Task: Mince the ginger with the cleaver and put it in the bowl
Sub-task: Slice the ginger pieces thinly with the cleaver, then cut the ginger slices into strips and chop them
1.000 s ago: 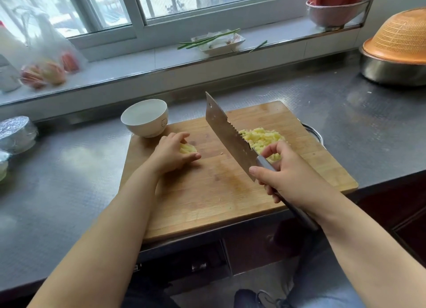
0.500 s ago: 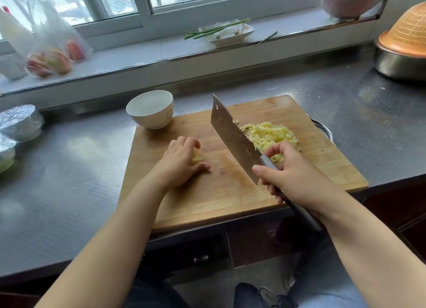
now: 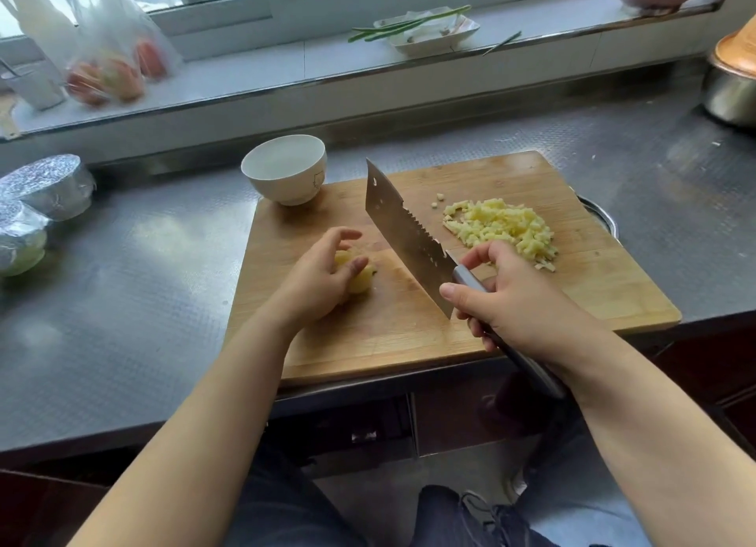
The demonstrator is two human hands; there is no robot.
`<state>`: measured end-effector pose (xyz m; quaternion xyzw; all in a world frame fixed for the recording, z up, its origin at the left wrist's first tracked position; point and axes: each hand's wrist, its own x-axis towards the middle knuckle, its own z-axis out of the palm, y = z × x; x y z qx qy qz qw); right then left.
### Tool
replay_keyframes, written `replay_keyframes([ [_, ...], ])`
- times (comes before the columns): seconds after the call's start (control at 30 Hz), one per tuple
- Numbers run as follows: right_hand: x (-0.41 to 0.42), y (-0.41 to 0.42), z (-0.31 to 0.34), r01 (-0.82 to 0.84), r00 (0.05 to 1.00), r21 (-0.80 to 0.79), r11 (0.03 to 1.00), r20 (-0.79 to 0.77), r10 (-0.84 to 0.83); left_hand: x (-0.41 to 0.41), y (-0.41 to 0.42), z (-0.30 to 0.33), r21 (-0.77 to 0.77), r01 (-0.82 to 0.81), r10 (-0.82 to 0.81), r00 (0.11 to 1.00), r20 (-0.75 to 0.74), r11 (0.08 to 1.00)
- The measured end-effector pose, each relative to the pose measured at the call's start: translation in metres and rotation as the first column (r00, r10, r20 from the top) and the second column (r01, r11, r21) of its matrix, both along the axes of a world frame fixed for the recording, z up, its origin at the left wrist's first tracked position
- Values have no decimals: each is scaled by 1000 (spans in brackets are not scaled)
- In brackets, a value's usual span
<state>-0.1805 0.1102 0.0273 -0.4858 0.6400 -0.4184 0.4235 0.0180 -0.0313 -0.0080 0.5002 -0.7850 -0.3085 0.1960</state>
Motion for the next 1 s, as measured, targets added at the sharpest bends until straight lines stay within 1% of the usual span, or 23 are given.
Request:
replay_keyframes([
  [0.13, 5, -1, -2, 5, 1000, -4, 1000, 11, -5, -1, 11, -12, -225, 76, -58, 995, 85, 972],
  [0.23, 5, -3, -2, -11, 1000, 3, 1000, 7, 11, 2, 16, -20, -279, 123, -91, 988, 124, 953],
  [0.3, 4, -4, -2, -20, 1000, 8, 1000, 18, 20, 5, 16, -20, -260, 110, -91, 992, 84, 959],
  [0.43, 3, -5, -1, -14, 999, 14, 1000, 49, 13, 7, 19, -16, -136, 54, -68, 993, -96, 989],
  [0.5, 2, -5, -2, -5, 997, 16, 1000, 71, 4, 4, 19, -16, -139, 31, -46, 994, -103, 990],
  [0.6, 1, -5, -4, 14, 995, 21, 1000, 102, -16, 1, 15, -19, -210, 64, -73, 997, -33, 976],
  [0.67, 1, -4, -5, 23, 994, 24, 999, 106, -25, -1, 9, -21, -234, 71, -78, 997, -20, 970],
  [0.77, 1, -5, -5, 27, 993, 27, 999, 115, -30, -4, 2, -22, -224, 42, -58, 996, -65, 974],
  [0.9, -1, -5, -4, 19, 993, 43, 999, 117, -24, -4, -3, -21, -175, -7, -28, 980, -195, 985],
  [1.0, -2, -5, -5, 23, 992, 47, 999, 123, -29, 3, -1, -18, -150, 41, -75, 971, -229, 988],
])
